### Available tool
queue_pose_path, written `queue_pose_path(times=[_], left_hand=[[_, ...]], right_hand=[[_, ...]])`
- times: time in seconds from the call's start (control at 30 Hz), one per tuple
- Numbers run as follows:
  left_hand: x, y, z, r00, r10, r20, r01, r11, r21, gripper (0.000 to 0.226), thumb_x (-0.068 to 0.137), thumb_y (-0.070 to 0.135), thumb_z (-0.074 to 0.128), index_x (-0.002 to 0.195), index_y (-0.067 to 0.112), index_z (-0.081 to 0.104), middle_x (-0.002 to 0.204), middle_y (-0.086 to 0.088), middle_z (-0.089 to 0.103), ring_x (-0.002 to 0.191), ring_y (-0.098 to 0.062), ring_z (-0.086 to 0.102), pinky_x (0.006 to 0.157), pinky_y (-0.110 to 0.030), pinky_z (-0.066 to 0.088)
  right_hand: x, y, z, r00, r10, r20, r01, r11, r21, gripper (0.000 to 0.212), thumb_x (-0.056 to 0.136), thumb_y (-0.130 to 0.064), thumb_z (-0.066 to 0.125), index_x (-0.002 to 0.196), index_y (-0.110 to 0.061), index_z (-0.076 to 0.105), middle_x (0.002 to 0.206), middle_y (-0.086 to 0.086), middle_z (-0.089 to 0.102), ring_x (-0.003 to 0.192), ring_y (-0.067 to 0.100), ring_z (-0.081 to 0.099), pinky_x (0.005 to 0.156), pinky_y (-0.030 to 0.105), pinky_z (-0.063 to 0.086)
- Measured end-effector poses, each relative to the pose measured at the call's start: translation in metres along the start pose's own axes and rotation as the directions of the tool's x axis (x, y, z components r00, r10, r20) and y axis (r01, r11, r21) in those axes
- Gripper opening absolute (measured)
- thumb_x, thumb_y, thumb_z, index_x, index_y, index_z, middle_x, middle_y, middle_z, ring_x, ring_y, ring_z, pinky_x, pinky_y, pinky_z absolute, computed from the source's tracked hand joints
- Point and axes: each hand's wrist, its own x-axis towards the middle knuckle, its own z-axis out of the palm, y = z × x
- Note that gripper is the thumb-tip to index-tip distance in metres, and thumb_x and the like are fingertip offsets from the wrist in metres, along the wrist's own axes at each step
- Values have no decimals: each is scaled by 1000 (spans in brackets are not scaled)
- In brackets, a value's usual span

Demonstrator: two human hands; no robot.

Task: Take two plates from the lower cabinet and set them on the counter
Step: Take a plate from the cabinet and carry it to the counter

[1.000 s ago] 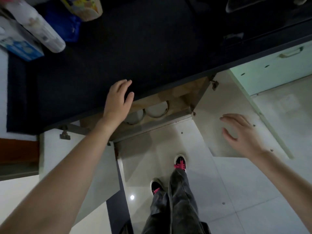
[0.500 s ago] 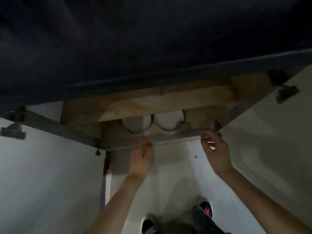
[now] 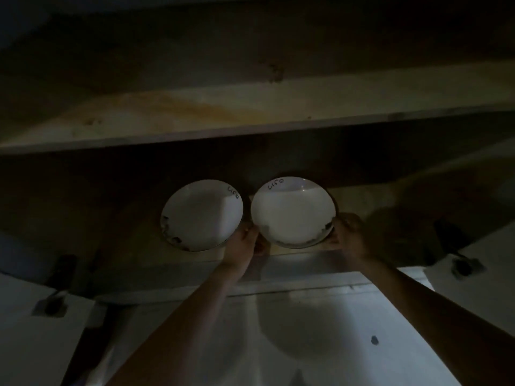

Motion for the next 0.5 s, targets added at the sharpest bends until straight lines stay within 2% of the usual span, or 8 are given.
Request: queue_pose_path(times=[0.07, 0.13, 0.2, 0.23, 0.3, 0.33, 0.43, 0.5], left_hand=[[13, 5, 6, 999, 16, 45, -16, 1000, 5, 24, 101, 22, 44, 101, 0, 53, 71, -6, 63, 52, -11, 64, 45, -16, 50], [19, 6, 10, 998, 53, 33, -54, 998, 38, 17, 102, 16, 41, 96, 1, 48, 63, -7, 59, 38, -4, 58, 40, -14, 44], [18, 8, 11, 995, 94, 17, -95, 993, 73, 13, 101, 12, 39, 92, 6, 46, 60, -7, 56, 38, -7, 57, 40, -17, 44], [16, 8, 11, 994, 102, 24, -104, 992, 72, 14, 101, 13, 39, 90, 9, 47, 59, -8, 57, 44, -15, 59, 42, -22, 46], [4, 11, 7, 994, 100, 50, -103, 994, 48, 14, 100, 13, 38, 91, 15, 49, 58, -11, 59, 48, -26, 57, 45, -29, 47], [-6, 15, 5, 994, 92, 64, -94, 995, 30, 14, 100, 12, 37, 97, 15, 50, 59, -12, 59, 45, -25, 55, 45, -30, 46], [-52, 42, -3, 996, 52, 69, -55, 998, 41, 24, 100, 10, 36, 121, 15, 47, 75, -10, 61, 48, -16, 57, 42, -26, 48], [-96, 67, -11, 997, -21, 74, 14, 996, 86, 15, 101, 11, 39, 112, 13, 49, 77, -7, 64, 54, -10, 61, 43, -23, 50]], right_hand=[[17, -4, 11, 995, 98, 13, -99, 992, 84, 18, 100, -15, 49, 117, -11, 53, 120, 11, 55, 112, 33, 57, 71, 34, 56], [26, -8, 20, 990, 132, -39, -128, 987, 100, 31, 99, -5, 46, 128, 4, 52, 124, 11, 56, 113, 29, 53, 62, 19, 48], [29, -9, 22, 990, 130, -49, -125, 988, 88, 33, 98, -2, 44, 129, 8, 52, 132, 20, 57, 123, 37, 51, 71, 22, 46], [25, -9, 21, 993, 108, -51, -107, 994, 22, 34, 99, -4, 44, 130, 6, 52, 134, 22, 56, 125, 41, 50, 77, 28, 48], [9, -11, 11, 996, 83, -22, -84, 996, -29, 37, 98, -15, 45, 132, -1, 51, 134, 21, 55, 124, 41, 51, 86, 43, 54], [-4, -14, 4, 997, 78, -8, -78, 997, -26, 38, 98, -20, 47, 132, -4, 52, 131, 19, 57, 120, 38, 54, 86, 44, 56], [-63, -40, -23, 998, 15, -53, -14, 1000, 10, 26, 99, -12, 49, 121, -2, 59, 113, 11, 65, 104, 25, 61, 79, 26, 52], [-113, -63, -41, 997, 48, -56, -42, 994, 100, 18, 98, -15, 52, 112, -10, 61, 102, 4, 68, 96, 21, 64, 78, 29, 56]])
